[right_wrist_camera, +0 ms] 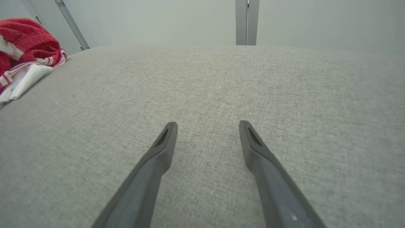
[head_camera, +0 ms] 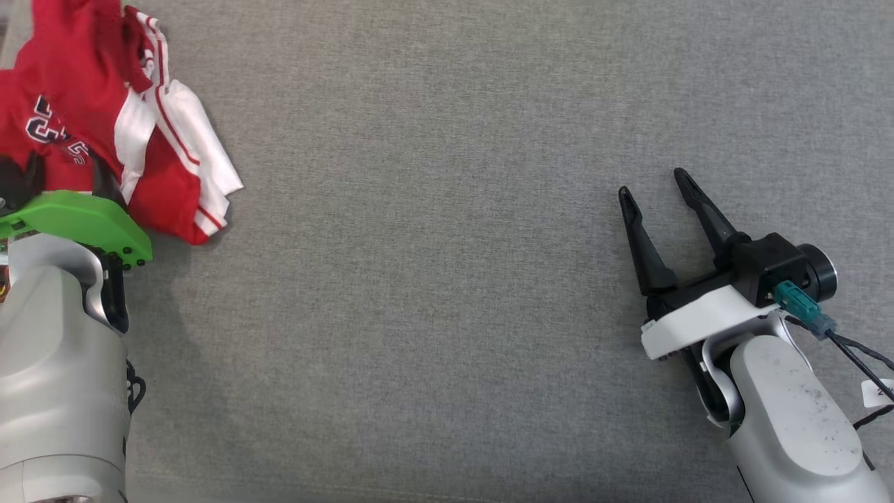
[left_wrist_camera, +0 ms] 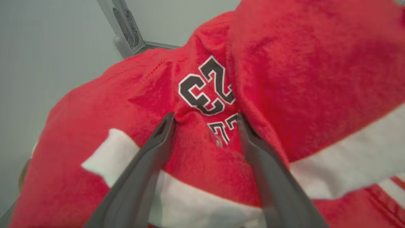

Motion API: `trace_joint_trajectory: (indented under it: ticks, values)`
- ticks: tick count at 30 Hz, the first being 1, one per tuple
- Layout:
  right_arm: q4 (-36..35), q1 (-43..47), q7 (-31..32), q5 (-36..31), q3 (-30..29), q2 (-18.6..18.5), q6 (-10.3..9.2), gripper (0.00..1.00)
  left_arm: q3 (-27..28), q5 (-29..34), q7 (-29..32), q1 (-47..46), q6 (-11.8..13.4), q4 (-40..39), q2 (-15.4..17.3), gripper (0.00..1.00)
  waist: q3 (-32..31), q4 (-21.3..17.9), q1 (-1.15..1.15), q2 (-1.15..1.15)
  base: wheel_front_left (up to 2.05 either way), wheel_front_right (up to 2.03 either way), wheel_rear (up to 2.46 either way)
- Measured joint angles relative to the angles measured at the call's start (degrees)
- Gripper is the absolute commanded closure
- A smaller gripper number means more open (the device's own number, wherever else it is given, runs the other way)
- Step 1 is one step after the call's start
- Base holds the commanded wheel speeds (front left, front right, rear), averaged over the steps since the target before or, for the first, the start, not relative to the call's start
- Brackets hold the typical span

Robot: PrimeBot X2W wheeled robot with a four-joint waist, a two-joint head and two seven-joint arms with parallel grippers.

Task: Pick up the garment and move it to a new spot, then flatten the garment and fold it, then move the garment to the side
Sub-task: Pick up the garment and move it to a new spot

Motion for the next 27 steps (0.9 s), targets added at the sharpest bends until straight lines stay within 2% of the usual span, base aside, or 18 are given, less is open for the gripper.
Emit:
trace_joint_trajectory:
  ticks: [1, 3, 11, 15, 20, 27]
  values:
    - [0.0, 0.0, 0.0, 0.1, -0.1, 0.1, 0.01, 0.0, 0.3, -0.4, 0.6, -0.5, 0.3, 1.7, 0.1, 0.0, 0.2, -0.4, 0.0, 0.0, 0.0, 0.0, 0.0]
    - [0.0, -0.2, 0.0, 0.2, -0.2, 0.2, 0.03, 0.0, 0.9, -1.1, 1.1, -1.5, 0.6, 4.3, 0.3, 1.0, 0.5, -1.2, 0.0, 0.0, 0.0, 0.0, 0.0]
    - [0.9, 0.0, 0.0, 0.2, -1.1, 0.9, 0.02, 0.0, 0.1, -1.2, -0.6, -3.3, 0.7, 6.5, 0.5, 1.0, -0.4, -2.1, 0.0, 0.0, 0.0, 0.0, 0.0]
    - [1.6, 0.3, 0.0, 0.3, -1.2, 1.5, 0.02, 0.0, -0.7, -0.8, -1.2, -4.6, 0.2, 3.3, 0.4, 1.0, -1.8, -1.9, 0.0, 0.0, 0.0, 0.0, 0.0]
    - [2.4, 1.3, 0.1, 0.8, -1.0, 2.8, 0.02, 0.0, -1.3, -0.2, -1.3, -4.5, -0.4, -4.7, -0.4, 1.0, -4.3, -2.1, 0.0, 0.0, 0.0, 0.0, 0.0]
    - [2.9, 2.7, 0.1, 1.3, -1.5, 4.5, 0.02, 0.0, -4.0, 0.8, -1.3, -3.1, -1.8, -9.1, -2.1, 1.0, -7.6, -4.0, 0.0, 0.0, 0.0, 0.0, 0.0]
